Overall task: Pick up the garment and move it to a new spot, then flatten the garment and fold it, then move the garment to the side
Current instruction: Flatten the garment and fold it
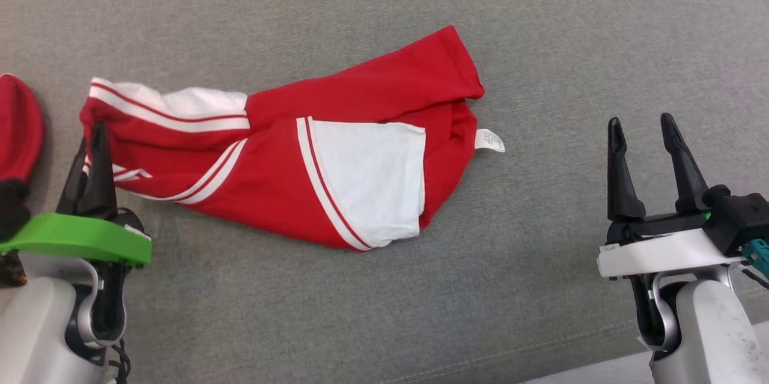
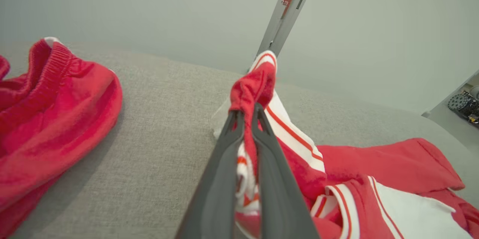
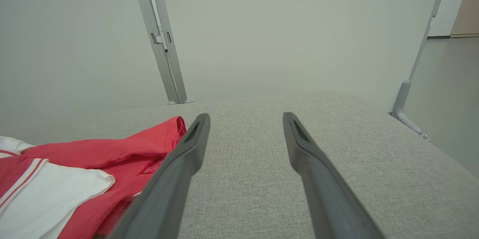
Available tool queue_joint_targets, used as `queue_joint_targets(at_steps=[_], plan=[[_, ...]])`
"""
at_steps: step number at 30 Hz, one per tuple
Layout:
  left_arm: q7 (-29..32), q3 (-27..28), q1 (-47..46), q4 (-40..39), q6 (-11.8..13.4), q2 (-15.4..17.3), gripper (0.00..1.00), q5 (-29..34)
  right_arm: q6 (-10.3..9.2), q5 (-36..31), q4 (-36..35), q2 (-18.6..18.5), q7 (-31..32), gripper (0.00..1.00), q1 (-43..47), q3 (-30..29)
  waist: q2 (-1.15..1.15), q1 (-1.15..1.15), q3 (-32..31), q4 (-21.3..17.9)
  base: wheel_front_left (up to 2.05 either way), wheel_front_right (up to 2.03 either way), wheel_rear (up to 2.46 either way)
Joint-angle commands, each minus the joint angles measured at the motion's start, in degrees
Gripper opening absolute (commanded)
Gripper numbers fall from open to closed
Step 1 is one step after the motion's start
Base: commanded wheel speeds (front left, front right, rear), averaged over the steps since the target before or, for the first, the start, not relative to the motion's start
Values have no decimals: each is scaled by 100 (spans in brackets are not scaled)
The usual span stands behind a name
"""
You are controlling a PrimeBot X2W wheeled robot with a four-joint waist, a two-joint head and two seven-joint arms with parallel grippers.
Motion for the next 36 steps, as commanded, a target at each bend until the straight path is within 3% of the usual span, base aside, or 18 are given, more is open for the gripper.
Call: queue_joint_targets(at_steps=[1,2,12,19,25,29,36], plan=[[-18,47,111,82,-41,-87,28,178,-6,-38,2,-11,-4,100,-42,7,0,0,-19,177,0,0,0],[-19,86,129,138,-32,-136,100,296,-6,-45,2,-13,-3,100,-52,22,0,0,-29,193,0,0,0],[-19,7,246,-207,526,-556,100,2417,-6,-108,9,-12,-3,100,46,102,0,0,-105,173,0,0,0],[345,-314,-287,346,480,-619,100,2727,-6,-115,10,-12,-4,100,-16,171,0,0,-47,82,0,0,0],[754,-361,-1092,1303,614,-394,100,3019,-6,-102,34,-10,-3,100,-120,290,0,0,180,-18,0,0,0],[1274,-349,-1512,1874,430,-323,100,2871,-6,-102,33,-11,-3,100,-193,295,0,0,335,-60,0,0,0],[2036,-357,-1794,2355,-307,-247,100,2385,-6,-122,22,-12,-4,100,-208,265,0,0,436,-95,0,0,0]])
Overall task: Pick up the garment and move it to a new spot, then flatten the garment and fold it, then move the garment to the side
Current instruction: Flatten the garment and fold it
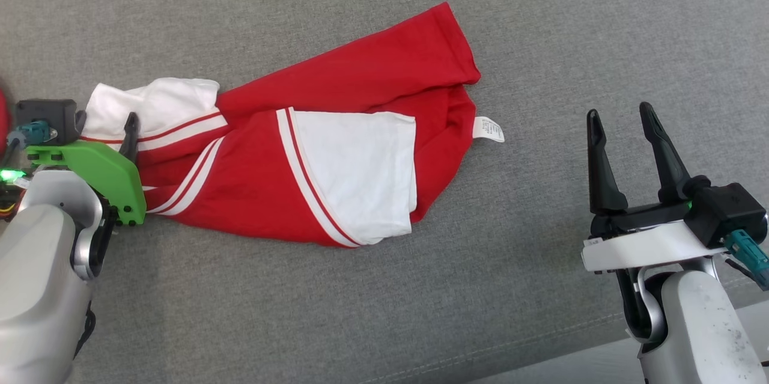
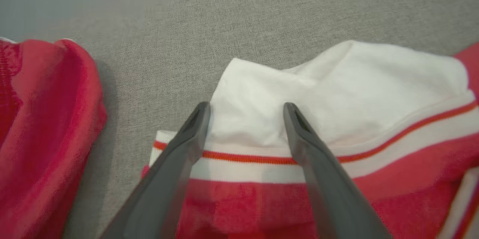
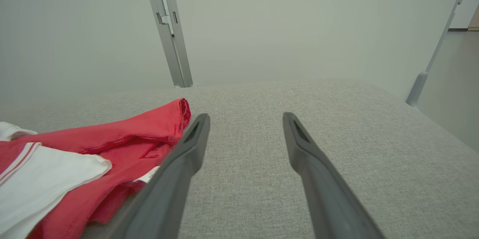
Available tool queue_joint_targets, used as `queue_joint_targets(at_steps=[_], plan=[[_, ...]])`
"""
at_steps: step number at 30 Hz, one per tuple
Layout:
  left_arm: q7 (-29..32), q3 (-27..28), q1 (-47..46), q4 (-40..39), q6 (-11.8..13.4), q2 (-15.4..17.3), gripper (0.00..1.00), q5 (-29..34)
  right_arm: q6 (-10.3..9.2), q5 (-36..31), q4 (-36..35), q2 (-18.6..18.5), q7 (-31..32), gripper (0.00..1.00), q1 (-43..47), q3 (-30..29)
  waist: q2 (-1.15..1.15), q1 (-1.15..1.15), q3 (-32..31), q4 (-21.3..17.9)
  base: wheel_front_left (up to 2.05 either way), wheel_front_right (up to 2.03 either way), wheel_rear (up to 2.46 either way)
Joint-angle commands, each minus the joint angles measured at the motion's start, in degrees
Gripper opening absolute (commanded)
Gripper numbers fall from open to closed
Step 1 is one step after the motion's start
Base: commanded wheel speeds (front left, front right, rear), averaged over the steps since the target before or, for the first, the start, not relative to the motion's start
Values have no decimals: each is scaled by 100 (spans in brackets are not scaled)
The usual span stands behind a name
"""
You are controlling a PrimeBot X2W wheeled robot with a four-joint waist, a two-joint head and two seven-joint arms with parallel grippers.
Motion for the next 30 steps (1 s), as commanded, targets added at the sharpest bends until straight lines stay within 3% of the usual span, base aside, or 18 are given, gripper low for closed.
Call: queue_joint_targets(at_steps=[1,2,3,8,11,15,18,25,26,27,28,30], plan=[[25,-32,-82,26,-105,89,94,24,-6,-34,-3,-12,-4,100,-31,-18,0,0,0,-2,0,0,0],[-9,-29,-78,44,-159,97,6,-13,-6,-39,-3,-11,-3,100,-40,-23,0,0,2,5,0,0,0],[-47,-29,-71,51,-193,95,0,-32,-6,-38,-1,-10,-3,100,-56,-27,0,0,5,9,0,0,0],[-653,-81,36,-156,-307,100,0,105,-6,26,-50,-11,-3,100,-113,-45,0,0,37,47,0,0,0],[-1176,-146,170,-441,-196,98,0,293,-6,57,-56,-12,-3,100,-83,-51,0,0,39,94,0,0,0],[-1744,-336,542,-1161,147,100,0,724,-6,52,-38,-13,-3,100,-14,-81,0,0,40,199,0,0,0],[-1648,-477,1086,-1695,300,85,0,760,-6,31,-30,-11,-4,100,27,-99,0,0,19,260,0,0,0],[-804,-791,2422,-2847,651,-72,0,348,-6,-36,-33,-11,-4,100,67,-157,0,0,-25,466,0,0,0],[-740,-797,2514,-2910,698,-79,22,330,-6,-39,-26,-11,-3,100,60,-149,0,0,-31,490,0,0,0],[-683,-811,2588,-2977,754,-59,92,344,-6,-43,-14,-12,-3,100,48,-131,0,0,-42,518,0,0,0],[-662,-810,2634,-3045,792,-86,100,316,-6,-41,-8,-11,-3,100,38,-109,0,0,-51,537,0,0,0],[-723,-777,2688,-3152,868,-139,100,286,-6,-52,-3,-14,-3,100,29,-76,0,0,-79,576,0,0,0]])
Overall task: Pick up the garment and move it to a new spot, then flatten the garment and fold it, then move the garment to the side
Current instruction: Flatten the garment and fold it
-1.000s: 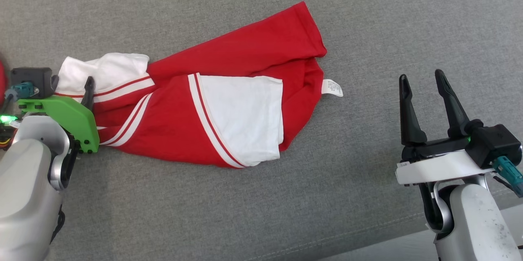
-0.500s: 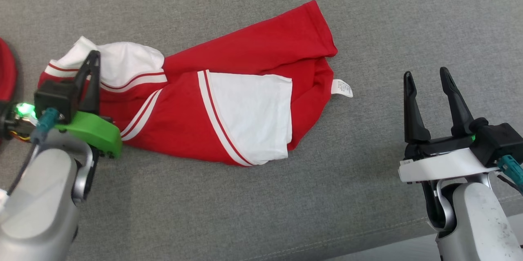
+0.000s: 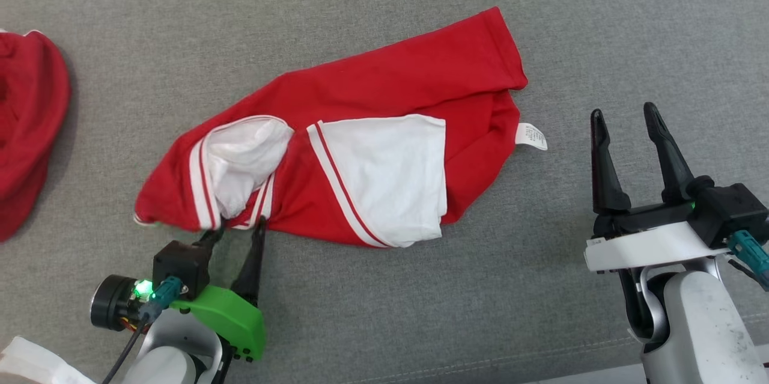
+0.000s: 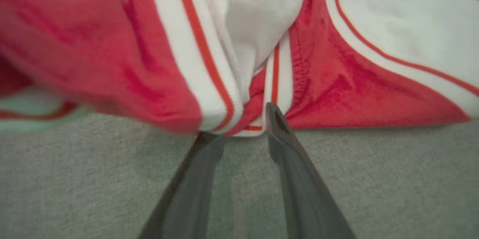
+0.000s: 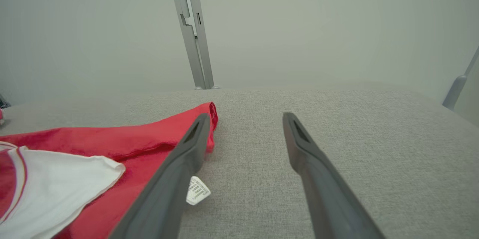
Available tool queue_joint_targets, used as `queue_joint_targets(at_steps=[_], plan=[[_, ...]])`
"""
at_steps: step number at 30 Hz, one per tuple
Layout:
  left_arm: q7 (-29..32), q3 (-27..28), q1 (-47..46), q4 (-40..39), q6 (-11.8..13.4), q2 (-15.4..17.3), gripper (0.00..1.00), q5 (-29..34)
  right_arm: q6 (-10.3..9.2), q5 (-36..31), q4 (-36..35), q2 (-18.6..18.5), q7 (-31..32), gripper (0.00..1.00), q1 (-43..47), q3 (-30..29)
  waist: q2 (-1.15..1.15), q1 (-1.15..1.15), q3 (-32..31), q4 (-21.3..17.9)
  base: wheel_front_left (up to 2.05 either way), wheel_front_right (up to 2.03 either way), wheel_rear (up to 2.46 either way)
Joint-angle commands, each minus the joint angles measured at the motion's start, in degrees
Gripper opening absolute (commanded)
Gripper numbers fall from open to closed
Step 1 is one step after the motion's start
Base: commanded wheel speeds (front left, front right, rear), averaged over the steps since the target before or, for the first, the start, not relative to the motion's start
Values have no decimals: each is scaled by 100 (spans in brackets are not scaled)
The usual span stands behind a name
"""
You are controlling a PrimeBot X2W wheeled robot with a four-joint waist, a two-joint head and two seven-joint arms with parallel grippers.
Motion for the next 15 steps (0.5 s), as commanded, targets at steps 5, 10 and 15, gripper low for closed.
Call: queue_joint_targets(at_steps=[5,10,15], plan=[[-179,73,73,-469,437,-11,100,277,-6,-37,35,-15,-4,100,55,20,0,0,-105,74,0,0,0],[-39,135,-62,-1007,686,34,100,415,-6,-38,30,-15,-4,100,67,52,0,0,-100,48,0,0,0],[356,394,-279,-1303,894,383,100,510,-6,-74,-4,-15,-4,100,46,36,0,0,-35,25,0,0,0]])
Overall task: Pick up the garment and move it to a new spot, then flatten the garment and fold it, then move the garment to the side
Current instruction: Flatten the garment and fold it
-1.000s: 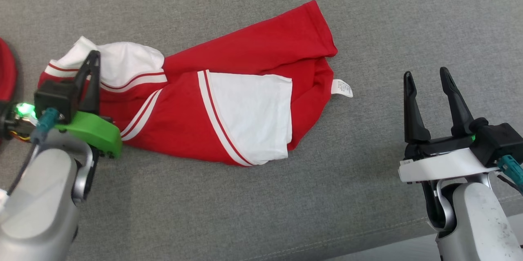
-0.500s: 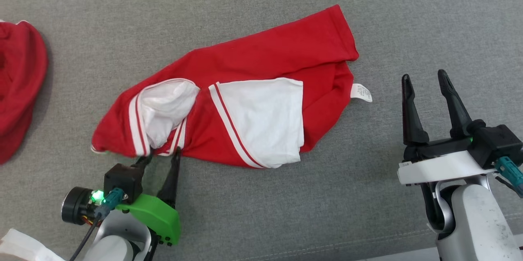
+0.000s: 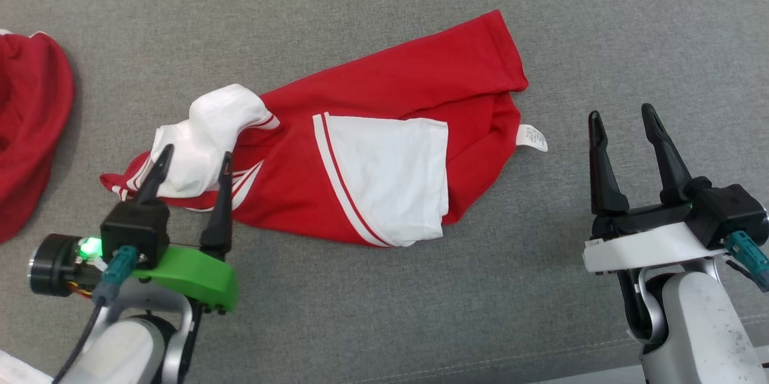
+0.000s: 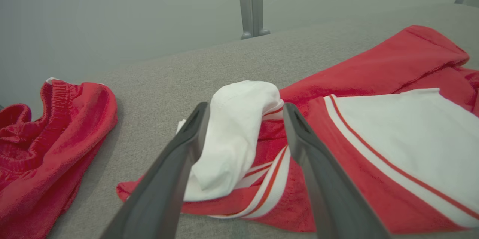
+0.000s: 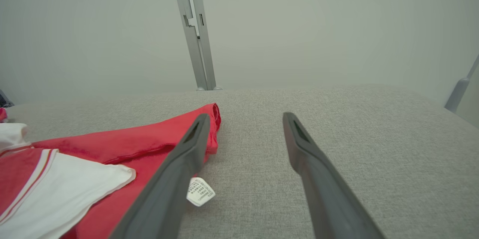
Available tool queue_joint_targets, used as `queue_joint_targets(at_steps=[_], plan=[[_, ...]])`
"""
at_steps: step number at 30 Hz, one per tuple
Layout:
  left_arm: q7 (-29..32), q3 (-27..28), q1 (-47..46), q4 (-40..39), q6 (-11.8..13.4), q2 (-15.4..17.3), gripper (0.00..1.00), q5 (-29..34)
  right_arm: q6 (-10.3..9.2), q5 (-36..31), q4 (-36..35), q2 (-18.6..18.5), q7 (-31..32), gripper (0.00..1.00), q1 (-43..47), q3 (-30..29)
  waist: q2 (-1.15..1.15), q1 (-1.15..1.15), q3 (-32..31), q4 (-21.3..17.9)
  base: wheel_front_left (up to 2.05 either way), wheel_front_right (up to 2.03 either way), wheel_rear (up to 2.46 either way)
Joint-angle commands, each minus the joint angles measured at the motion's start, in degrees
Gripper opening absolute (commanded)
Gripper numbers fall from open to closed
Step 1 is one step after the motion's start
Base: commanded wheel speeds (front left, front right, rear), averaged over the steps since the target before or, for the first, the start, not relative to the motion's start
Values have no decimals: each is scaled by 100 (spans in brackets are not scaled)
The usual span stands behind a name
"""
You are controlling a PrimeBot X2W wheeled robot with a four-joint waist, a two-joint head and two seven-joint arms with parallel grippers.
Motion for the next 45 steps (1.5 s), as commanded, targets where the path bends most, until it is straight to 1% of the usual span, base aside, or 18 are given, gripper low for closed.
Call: queue_joint_targets(at_steps=[1,4,6,10,13,16,17,18,20,21,23,24,27,30,34,37,40,45], plan=[[137,74,-113,40,47,162,100,67,-6,-48,-16,-13,-4,100,24,-5,0,0,35,-12,0,0,0],[562,177,-275,264,49,455,100,87,-6,-52,-7,-15,-3,100,-42,34,0,0,91,-65,0,0,0],[701,201,-387,345,-8,523,100,45,-6,-42,-16,-13,-4,100,-83,45,0,0,117,-99,0,0,0],[1019,102,-610,508,-113,802,100,223,-6,-16,-34,-12,-4,100,-102,42,0,0,185,-160,0,0,0],[1253,-3,-750,612,-144,940,100,408,-6,2,-36,-15,-3,100,-137,25,0,0,238,-206,0,0,0],[1486,-84,-864,682,-110,1078,100,568,-6,44,-36,-13,-3,100,-159,28,0,0,285,-255,0,0,0],[1536,-101,-878,684,-108,1090,69,592,-6,60,-38,-13,-3,100,-159,20,0,0,298,-265,0,0,0],[1572,-107,-901,671,-106,1106,55,606,-6,66,-44,-13,-3,100,-157,18,0,0,318,-276,0,0,0],[1647,-135,-941,667,-89,1185,44,703,-6,93,-46,-13,-3,100,-168,16,0,0,352,-291,0,0,0],[1690,-153,-955,664,-89,1203,28,728,-6,110,-44,-13,-3,100,-175,15,0,0,367,-296,0,0,0],[1812,-182,-982,677,-117,1235,2,724,-6,140,-33,-13,-3,100,-195,7,0,0,397,-303,0,0,0],[1863,-191,-999,686,-147,1267,0,722,-6,164,-33,-13,-3,100,-214,9,0,0,414,-309,0,0,0],[1966,-212,-1000,650,-189,1278,0,658,-6,193,-37,-13,-3,100,-234,7,0,0,444,-314,0,0,0],[1836,-194,-1056,487,-194,1315,0,708,-6,230,-36,-13,-3,100,-250,-6,0,0,450,-312,0,0,0],[1437,-87,-1086,176,-40,1305,0,840,-6,198,-63,-13,-3,100,-279,14,0,0,402,-280,0,0,0],[1219,6,-1014,-122,48,1242,0,753,-6,184,-33,-12,-3,100,-302,93,0,0,366,-220,0,0,0],[978,112,-882,-397,46,1146,0,538,-6,209,235,-13,-3,100,-434,301,0,0,342,-124,0,0,0],[720,207,-674,-739,70,1106,0,343,-6,-96,969,-17,-3,100,-811,573,0,0,343,62,0,0,0]])
